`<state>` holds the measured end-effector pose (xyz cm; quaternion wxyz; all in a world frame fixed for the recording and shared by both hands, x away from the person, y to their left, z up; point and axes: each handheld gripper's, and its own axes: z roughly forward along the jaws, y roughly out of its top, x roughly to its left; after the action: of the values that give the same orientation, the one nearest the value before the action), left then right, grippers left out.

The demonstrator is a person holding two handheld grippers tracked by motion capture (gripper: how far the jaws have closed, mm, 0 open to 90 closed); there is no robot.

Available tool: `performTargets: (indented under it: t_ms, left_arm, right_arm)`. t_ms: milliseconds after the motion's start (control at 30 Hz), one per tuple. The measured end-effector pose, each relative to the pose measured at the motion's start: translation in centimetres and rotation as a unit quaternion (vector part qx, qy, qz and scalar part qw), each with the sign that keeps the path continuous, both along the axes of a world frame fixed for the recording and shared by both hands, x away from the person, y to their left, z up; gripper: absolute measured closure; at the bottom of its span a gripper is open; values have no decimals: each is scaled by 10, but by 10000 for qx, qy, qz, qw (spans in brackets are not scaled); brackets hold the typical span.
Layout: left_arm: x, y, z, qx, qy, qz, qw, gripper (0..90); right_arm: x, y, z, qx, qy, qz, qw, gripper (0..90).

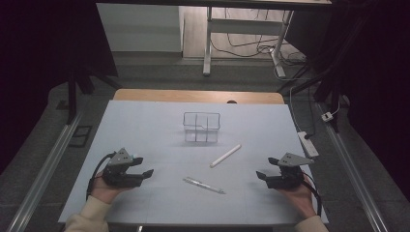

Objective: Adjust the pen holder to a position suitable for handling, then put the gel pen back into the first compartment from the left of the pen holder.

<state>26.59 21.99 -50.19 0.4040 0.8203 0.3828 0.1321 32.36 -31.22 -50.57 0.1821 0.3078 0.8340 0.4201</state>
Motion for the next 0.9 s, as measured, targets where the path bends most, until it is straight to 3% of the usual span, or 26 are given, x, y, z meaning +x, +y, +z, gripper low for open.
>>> performTargets:
  t_ms: [467,900]
  left_arm:
    - [3,-2,-3,83,18,-59,9999,329]
    - [4,-2,-5,107,41,-57,9999,319]
  right_arm:
    - [-1,7,8,25,-119,47,9999,237]
    - [5,44,30,22,-24,408,9992,273]
